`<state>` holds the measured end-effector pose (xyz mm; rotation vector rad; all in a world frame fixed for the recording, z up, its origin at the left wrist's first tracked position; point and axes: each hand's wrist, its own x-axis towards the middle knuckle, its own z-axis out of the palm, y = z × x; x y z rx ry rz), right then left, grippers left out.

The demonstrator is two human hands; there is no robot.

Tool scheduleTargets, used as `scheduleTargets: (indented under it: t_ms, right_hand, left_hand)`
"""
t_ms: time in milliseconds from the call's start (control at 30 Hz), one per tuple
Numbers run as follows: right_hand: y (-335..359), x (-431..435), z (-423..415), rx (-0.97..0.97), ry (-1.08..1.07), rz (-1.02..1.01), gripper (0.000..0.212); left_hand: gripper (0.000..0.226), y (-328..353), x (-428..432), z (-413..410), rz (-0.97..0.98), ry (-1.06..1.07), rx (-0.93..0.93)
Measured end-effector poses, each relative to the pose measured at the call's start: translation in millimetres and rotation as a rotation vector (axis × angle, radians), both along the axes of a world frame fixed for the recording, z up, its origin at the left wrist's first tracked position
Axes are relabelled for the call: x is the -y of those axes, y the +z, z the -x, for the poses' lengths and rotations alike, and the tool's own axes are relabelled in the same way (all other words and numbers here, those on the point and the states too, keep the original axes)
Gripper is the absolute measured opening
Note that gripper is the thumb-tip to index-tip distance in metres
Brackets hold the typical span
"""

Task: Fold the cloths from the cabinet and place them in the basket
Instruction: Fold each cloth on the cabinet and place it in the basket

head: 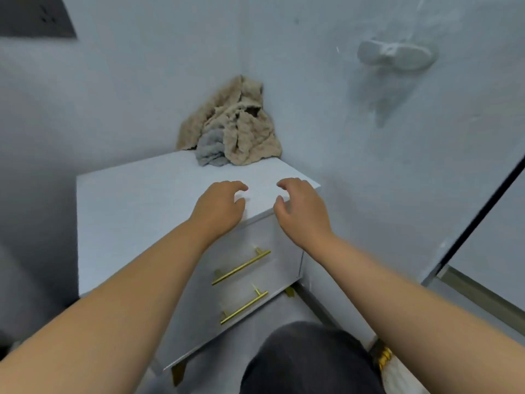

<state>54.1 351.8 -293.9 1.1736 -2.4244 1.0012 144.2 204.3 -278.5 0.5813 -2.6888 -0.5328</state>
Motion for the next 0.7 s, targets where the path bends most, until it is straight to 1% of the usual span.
scheduleTargets:
  t_ms: [100,167,233,367,467,533,567,600,667,700]
  right_hand:
    - [6.2,39.3,2.0,0.116,0.001,-0.13,0.044]
    - [4.3,60.5,6.1,0.194,-0.04,-0.202,0.049]
    - [-0.7,80.6,11.5,0.239,-0.093,-0.233,0.051]
    - [-8.7,115.8,21.8,0.203,-0.197,-0.33,0.065]
    - [-11.8,139.7,34.9,0.221,-0.219,-0.387,0.079]
    - [-12.3,151.5,44.8,0.211,-0.228,-0.36,0.084]
    - [-12.3,156.7,49.0,0.191,-0.221,-0.318,0.082]
    - [-13.4,164.6,54.9,0.14,-0.196,-0.257,0.074]
    - [-13.6,172.0,62.7,-0.045,-0.105,-0.13,0.047]
    - [-14.4,175.7,65.1,-0.134,-0.063,-0.104,0.037]
  left_hand:
    - [0.044,-20.6,40.5,-14.9,0.065,0.146,0.158]
    - [0.049,-29.0,61.7,-21.3,0.079,0.231,0.191]
    - [0.055,-30.3,77.2,-19.1,0.065,0.255,0.192]
    - [0.061,-29.9,99.0,-1.2,0.074,0.284,0.207]
    - [0.064,-30.4,118.6,11.9,0.06,0.33,0.158]
    - [0.065,-27.9,130.1,19.9,0.047,0.348,0.118]
    - [0.066,-27.4,135.1,23.0,0.042,0.35,0.107]
    - [0.066,-27.6,141.5,26.7,0.04,0.348,0.097]
    - [0.065,-27.6,145.5,29.6,0.029,0.335,0.076]
    - [0.064,-29.2,146.2,29.7,0.019,0.333,0.062]
